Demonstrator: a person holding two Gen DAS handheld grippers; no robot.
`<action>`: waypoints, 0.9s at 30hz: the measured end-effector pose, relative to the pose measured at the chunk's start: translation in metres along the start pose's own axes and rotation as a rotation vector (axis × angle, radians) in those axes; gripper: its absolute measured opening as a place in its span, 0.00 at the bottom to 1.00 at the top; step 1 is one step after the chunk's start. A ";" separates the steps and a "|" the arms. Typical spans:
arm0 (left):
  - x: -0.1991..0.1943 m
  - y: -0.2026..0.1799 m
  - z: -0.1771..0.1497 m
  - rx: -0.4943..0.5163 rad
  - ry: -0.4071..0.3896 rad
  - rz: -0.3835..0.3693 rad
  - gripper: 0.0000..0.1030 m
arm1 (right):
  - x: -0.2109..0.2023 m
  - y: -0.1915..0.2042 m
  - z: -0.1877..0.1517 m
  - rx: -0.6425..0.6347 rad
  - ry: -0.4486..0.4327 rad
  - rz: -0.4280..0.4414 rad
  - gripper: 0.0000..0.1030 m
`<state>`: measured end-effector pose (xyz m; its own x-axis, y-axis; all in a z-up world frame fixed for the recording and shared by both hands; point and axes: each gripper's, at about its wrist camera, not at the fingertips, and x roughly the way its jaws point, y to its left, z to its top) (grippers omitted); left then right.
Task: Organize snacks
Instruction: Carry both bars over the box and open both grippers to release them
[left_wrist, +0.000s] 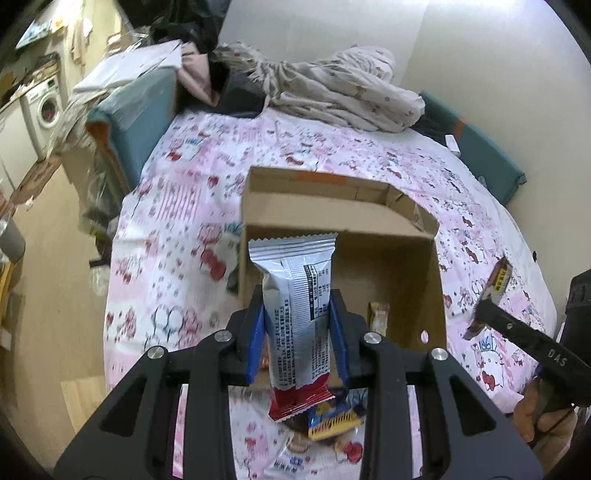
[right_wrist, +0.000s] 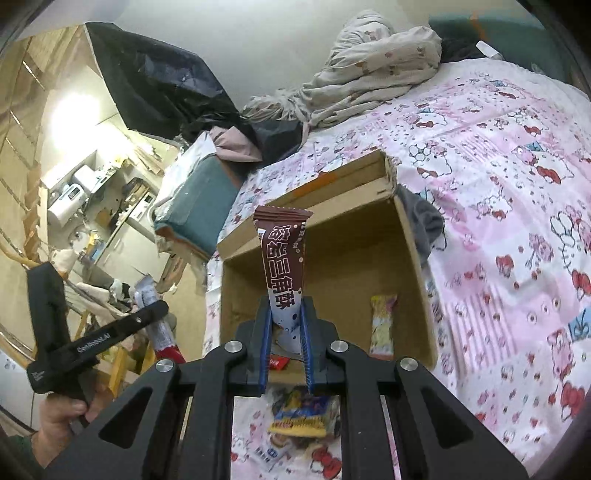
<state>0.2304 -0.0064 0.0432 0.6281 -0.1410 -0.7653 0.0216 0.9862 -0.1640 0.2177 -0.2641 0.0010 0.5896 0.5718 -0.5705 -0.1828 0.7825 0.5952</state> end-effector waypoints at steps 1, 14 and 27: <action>0.004 -0.003 0.004 0.009 -0.003 -0.002 0.27 | 0.003 -0.002 0.001 -0.002 0.002 -0.007 0.15; 0.070 -0.024 -0.002 0.068 0.039 -0.034 0.27 | 0.046 -0.034 -0.006 0.047 0.089 -0.058 0.15; 0.093 -0.021 -0.020 0.096 0.049 -0.018 0.27 | 0.087 -0.031 -0.029 -0.009 0.239 -0.144 0.15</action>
<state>0.2733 -0.0420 -0.0370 0.5877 -0.1609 -0.7929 0.1084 0.9869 -0.1199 0.2523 -0.2315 -0.0833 0.4075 0.4958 -0.7669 -0.1187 0.8614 0.4938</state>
